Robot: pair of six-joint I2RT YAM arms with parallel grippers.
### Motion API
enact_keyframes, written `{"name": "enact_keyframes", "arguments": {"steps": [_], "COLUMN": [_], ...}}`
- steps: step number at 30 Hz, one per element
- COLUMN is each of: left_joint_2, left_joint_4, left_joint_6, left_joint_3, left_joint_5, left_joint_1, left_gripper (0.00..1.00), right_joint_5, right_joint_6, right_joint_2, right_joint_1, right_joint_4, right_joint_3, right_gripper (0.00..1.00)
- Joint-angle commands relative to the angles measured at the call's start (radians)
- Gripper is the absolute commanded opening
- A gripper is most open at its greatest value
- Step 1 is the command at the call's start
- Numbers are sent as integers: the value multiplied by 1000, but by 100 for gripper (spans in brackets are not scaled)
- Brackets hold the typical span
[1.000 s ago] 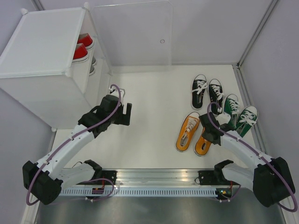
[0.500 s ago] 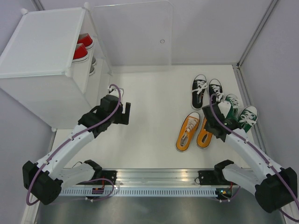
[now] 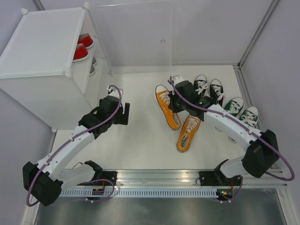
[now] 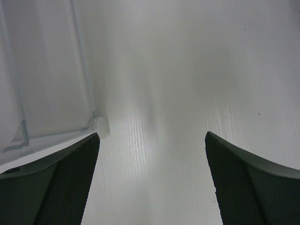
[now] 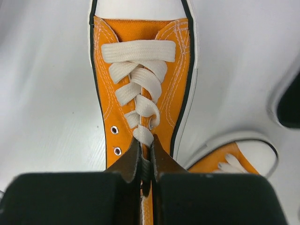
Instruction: Place and organize the shoes in the shoe cabinet
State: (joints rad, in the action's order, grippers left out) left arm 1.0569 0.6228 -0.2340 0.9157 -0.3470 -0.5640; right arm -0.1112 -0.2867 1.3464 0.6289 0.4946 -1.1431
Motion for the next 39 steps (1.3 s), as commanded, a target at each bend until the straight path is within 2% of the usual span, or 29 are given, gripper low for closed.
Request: {"name": "enact_keyframes", "arguments": {"steps": [1,5,9,11,14,15,16,18,21,25,26,27,33,37,39], "left_joint_2": [-26,-26,-23,-23,-23,-21,-21,-14,9,72,90,113,345,515,607], "left_joint_4": [-41,-49,-55,-63,-77,-80,-84,-98,-101,-101,-101,-100,-103,-100,-98], "left_joint_6": [16,22,32,38,53,56,61,71,62,24,18,16,12,74,114], "left_joint_3": [-5,-9,-14,-17,-23,-24,-26,-28,-11,40,66,78,236,369,440], "left_joint_5": [-17,-23,-14,-3,22,35,66,118,169,284,295,304,299,307,304], "left_joint_1": [3,4,4,4,4,4,4,3,1,-22,-46,-63,-197,-260,-286], "left_gripper": [95,95,95,95,95,95,96,96,96,96,96,96,96,95,92], "right_joint_5": [217,317,332,337,315,305,289,222,135,-62,-162,-204,-404,-436,-439], "right_joint_6": [164,247,265,264,251,247,248,242,207,86,54,-19,-183,-261,-278], "right_joint_2": [123,377,569,646,665,659,648,596,484,300,225,185,-160,-408,-479], "right_joint_1": [20,38,55,57,57,57,57,57,55,45,40,29,-8,-11,-11], "right_joint_4": [-197,-229,-263,-264,-264,-258,-251,-207,-160,-127,-110,-84,-68,-106,-146], "right_joint_3": [-110,-251,-348,-397,-420,-420,-419,-409,-353,-210,-154,-120,189,382,433], "right_gripper": [1,1,1,5,39,62,69,79,86,94,97,98,98,98,98]}}
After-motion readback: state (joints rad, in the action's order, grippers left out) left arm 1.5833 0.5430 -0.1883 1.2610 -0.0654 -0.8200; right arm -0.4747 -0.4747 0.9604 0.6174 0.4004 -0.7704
